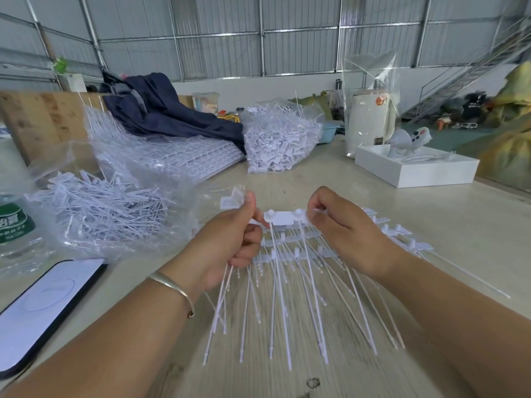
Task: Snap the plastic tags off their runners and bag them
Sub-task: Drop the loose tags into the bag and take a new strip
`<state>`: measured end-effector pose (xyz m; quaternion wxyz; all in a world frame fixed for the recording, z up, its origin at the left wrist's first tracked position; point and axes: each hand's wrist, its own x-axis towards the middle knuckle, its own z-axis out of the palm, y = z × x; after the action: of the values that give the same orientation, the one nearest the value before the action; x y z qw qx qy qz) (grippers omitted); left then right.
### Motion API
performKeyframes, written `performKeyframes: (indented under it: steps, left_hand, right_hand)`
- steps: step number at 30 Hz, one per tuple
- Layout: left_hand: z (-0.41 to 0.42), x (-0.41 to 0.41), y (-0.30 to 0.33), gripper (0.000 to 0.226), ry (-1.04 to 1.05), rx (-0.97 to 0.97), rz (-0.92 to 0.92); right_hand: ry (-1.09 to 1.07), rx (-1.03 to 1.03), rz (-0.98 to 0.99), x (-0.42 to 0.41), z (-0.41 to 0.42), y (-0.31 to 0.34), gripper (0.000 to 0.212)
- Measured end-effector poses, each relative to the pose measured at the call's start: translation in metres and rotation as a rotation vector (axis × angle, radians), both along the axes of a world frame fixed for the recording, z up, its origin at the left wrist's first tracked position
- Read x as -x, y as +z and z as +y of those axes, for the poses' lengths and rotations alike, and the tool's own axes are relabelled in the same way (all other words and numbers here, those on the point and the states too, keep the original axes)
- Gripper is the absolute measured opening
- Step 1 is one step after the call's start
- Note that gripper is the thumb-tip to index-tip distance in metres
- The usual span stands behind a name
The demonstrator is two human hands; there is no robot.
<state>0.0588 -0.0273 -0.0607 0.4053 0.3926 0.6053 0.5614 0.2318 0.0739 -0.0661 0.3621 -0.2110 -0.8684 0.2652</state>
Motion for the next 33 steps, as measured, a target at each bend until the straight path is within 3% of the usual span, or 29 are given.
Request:
performKeyframes:
  steps: [3, 6, 8, 12, 17, 22, 29, 33]
  left_hand:
    - [-0.001, -0.002, 0.000, 0.048, -0.061, -0.025, 0.010]
    - [-0.002, -0.003, 0.001, 0.028, -0.080, -0.072, 0.077]
    - [-0.001, -0.002, 0.000, 0.031, -0.032, -0.080, 0.065]
    - [0.000, -0.001, -0.002, 0.033, 0.019, -0.072, 0.043]
    - [-0.001, 0.000, -0.002, 0.018, -0.022, -0.077, -0.038]
    - [-0.002, -0.001, -0.003, 0.009, -0.108, -0.088, -0.210]
    - [-0.006, 0.000, -0.004, 0.017, -0.300, -0.069, -0.473]
    - [-0.004, -0.006, -0.004, 0.021, -0.331, -0.056, -0.474]
  right_hand:
    - [-0.002, -0.059, -0.034, 0.002, 0.000, -0.002, 0.025]
    - [-0.013, -0.130, -0.056, 0.003, -0.001, -0.004, 0.019]
    - [-0.031, -0.195, -0.079, 0.003, -0.001, -0.004, 0.015]
    - [-0.200, -0.353, -0.194, 0.000, 0.005, 0.000, 0.030]
    - [-0.179, -0.121, -0.119, -0.001, 0.007, 0.002, 0.045]
    - [-0.084, 0.066, -0.008, -0.001, 0.006, 0.001, 0.045]
    - [0.119, 0.211, 0.111, 0.003, -0.007, 0.007, 0.044]
    - [0.199, 0.273, 0.102, 0.004, -0.015, 0.008, 0.037]
